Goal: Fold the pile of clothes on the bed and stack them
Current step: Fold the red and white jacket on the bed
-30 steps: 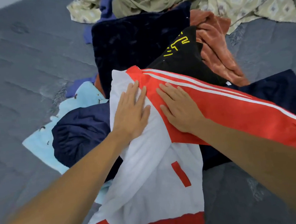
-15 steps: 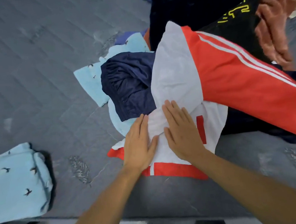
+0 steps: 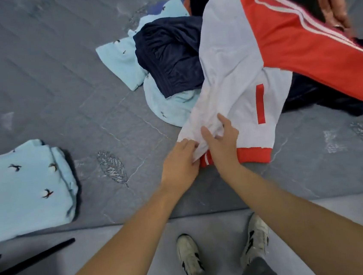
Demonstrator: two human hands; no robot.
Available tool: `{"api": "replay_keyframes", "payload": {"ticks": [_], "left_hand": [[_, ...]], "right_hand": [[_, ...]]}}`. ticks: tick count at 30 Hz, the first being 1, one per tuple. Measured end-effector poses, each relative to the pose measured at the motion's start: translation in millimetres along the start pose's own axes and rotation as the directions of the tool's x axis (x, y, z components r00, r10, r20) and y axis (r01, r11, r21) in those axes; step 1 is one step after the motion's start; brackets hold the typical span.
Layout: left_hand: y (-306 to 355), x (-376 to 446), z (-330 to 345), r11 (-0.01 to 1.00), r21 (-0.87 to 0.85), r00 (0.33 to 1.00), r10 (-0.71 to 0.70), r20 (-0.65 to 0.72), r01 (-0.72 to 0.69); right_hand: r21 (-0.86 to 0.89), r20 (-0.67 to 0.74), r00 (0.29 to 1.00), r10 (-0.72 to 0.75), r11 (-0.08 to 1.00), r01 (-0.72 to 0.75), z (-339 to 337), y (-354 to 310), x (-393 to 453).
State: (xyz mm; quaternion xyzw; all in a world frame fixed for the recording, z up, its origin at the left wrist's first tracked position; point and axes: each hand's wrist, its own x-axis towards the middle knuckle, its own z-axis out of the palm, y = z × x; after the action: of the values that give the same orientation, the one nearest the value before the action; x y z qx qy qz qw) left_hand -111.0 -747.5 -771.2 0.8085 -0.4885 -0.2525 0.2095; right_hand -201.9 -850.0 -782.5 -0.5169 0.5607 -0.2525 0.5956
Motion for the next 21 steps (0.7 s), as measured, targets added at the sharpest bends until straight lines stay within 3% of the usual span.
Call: {"api": "replay_keyframes", "payload": {"ticks": [3, 5, 8, 10, 12, 14, 17, 21], "left_hand": [[9.3, -14.1, 11.3, 0.971, -0.202, 0.989, 0.138, 0.058, -0.124], [11.0, -18.7, 18.8, 0.953, -0.25, 0.985, 0.175, -0.001, -0.17], [4.7, -14.6, 29.3, 0.978, -0.21, 0.979, -0.023, -0.2, -0.02], [-0.2, -6.9, 32.7, 0.963, -0.238, 0.954, -0.184, -0.238, 0.126], [-6.5, 1.3, 38.9, 0.943, -0.261, 0.946, -0.261, -0.192, 0.207], [-14.5, 9.1, 44.5, 0.859, -0.426, 0.935, -0.347, -0.075, 0.285], [-15.6, 17.2, 48.4, 0.501, -0.749, 0.86, -0.477, 0.179, 0.434], [-19.8, 14.9, 49.3, 0.438, -0.765, 0.852, -0.447, 0.271, 0.473]], "right_hand": [[0.134, 0.006, 0.977, 0.213, 0.968, -0.212, -6.5, -3.7, -2.0], [0.148, 0.007, 0.962, 0.274, 0.951, -0.272, -15.9, -0.3, 1.7], [0.09, 0.058, 0.978, 0.199, 0.975, -0.203, -29.7, 10.9, 12.7], [0.029, 0.092, 0.987, 0.13, 0.991, -0.133, -38.3, 18.9, 18.2], [0.011, 0.113, 0.989, 0.098, 0.995, -0.1, -44.7, 25.1, 21.9], [-0.008, 0.128, 0.989, 0.076, 0.997, -0.075, -49.0, 31.3, 27.4], [-0.012, 0.161, 0.985, 0.055, 0.998, -0.054, -53.9, 37.3, 33.2], [-0.054, 0.151, 0.988, 0.016, 0.998, -0.008, -63.2, 39.1, 32.4]]}}
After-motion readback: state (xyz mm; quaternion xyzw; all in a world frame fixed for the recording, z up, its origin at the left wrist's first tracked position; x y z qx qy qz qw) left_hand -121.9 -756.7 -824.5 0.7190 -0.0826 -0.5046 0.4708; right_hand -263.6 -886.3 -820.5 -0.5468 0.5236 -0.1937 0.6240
